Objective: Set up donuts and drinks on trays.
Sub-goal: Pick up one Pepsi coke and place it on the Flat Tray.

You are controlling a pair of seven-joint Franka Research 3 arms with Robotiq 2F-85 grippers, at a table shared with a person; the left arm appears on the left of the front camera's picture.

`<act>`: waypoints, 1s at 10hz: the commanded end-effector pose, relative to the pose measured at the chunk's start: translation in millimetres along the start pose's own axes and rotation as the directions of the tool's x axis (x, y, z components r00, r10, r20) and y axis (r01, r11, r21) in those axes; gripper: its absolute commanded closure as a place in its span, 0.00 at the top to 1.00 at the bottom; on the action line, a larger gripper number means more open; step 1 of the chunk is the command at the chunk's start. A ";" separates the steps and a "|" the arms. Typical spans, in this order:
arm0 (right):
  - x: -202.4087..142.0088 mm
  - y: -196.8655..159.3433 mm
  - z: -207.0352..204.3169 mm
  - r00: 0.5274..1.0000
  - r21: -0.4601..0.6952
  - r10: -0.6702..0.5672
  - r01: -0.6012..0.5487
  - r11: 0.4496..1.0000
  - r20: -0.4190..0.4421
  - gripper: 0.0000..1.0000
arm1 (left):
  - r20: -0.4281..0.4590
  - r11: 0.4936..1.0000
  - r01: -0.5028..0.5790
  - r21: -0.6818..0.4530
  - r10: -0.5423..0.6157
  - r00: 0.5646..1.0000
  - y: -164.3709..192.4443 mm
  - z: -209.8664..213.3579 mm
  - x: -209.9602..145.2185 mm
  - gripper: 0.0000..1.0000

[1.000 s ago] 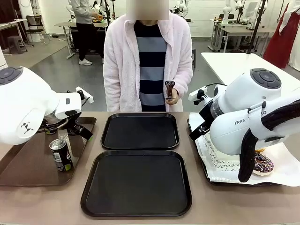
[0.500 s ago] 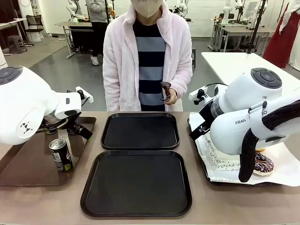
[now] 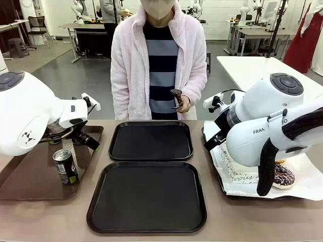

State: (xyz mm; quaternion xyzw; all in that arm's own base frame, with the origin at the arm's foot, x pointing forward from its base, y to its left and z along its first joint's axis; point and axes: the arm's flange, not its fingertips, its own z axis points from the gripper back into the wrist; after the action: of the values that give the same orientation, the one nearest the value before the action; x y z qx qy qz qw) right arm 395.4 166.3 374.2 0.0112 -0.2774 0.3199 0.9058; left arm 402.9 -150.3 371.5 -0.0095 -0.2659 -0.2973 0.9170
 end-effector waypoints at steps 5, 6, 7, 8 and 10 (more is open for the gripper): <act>-27.0 29.7 105.8 0.987 0.064 -0.009 0.020 0.998 -0.160 1.00 | -0.154 0.992 0.108 -0.065 -0.117 0.981 -12.7 79.8 -32.4 1.00; -42.9 39.1 131.7 0.971 0.061 -0.017 0.032 0.998 -0.239 1.00 | -0.220 0.985 0.137 -0.103 -0.157 0.963 -12.6 103.3 -44.0 1.00; -58.5 47.1 144.0 0.950 0.081 0.004 0.022 0.997 -0.311 1.00 | -0.247 0.978 0.159 -0.136 -0.189 0.950 -12.4 119.2 -54.5 1.00; -75.8 55.8 150.0 0.926 0.106 0.047 -0.008 0.994 -0.374 1.00 | -0.271 0.970 0.183 -0.162 -0.222 0.937 -16.9 132.4 -71.1 1.00; -91.5 57.8 133.3 0.951 -0.132 0.071 -0.115 0.984 -0.302 1.00 | -0.140 0.968 0.240 -0.070 -0.248 0.959 -30.6 140.0 -91.8 1.00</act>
State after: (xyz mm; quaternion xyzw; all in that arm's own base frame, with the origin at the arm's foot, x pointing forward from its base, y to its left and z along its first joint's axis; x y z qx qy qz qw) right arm 260.8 149.4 487.7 -0.0477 -0.0951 0.3490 0.9310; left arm 302.0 -117.1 488.9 0.0121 -0.1289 -0.4024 0.9063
